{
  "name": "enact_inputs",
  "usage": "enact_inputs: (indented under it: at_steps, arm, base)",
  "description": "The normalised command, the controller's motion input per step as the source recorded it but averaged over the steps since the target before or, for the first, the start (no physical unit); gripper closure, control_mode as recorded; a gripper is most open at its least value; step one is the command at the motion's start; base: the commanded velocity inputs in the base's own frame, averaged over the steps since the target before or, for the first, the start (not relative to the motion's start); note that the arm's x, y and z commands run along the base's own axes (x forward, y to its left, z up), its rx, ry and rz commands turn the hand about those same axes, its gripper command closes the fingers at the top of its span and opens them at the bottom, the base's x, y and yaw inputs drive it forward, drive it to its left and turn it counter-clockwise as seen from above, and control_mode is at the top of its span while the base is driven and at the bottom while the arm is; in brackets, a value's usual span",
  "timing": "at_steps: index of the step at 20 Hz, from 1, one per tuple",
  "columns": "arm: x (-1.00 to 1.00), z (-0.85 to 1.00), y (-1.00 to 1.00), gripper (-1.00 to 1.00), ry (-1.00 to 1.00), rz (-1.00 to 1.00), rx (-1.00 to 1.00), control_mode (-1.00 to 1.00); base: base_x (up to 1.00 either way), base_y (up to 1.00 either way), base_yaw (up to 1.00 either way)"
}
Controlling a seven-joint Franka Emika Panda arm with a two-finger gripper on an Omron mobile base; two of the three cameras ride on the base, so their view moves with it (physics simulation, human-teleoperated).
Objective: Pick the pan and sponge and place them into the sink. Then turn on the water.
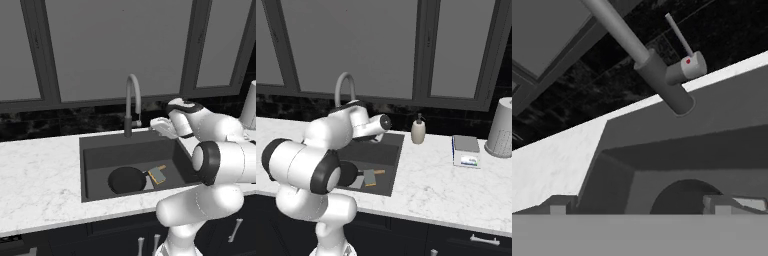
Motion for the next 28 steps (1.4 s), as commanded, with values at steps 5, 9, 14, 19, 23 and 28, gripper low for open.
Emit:
enact_inputs:
  at_steps: [5, 9, 14, 19, 23, 28]
  arm:
    - [0.35, 0.01, 0.02, -1.0, -0.09, 0.0, 0.0, -1.0]
    - [0.26, 0.0, 0.02, -1.0, -0.11, 0.0, 0.0, -1.0]
    - [0.25, 0.02, 0.0, -1.0, -0.01, 0.0, 0.01, -1.0]
    - [0.34, 0.0, 0.03, -1.0, 0.0, 0.0, 0.0, -1.0]
    - [0.38, 0.0, 0.0, -1.0, 0.0, 0.0, 0.01, -1.0]
    - [0.4, -0.11, 0.01, -1.0, 0.0, 0.0, 0.01, -1.0]
  base:
    - [0.0, 0.0, 0.0]
    - [0.0, 0.0, 0.0]
    - [0.0, 0.0, 0.0]
    - [0.0, 0.0, 0.0]
    - [0.0, 0.0, 0.0]
    - [0.0, 0.0, 0.0]
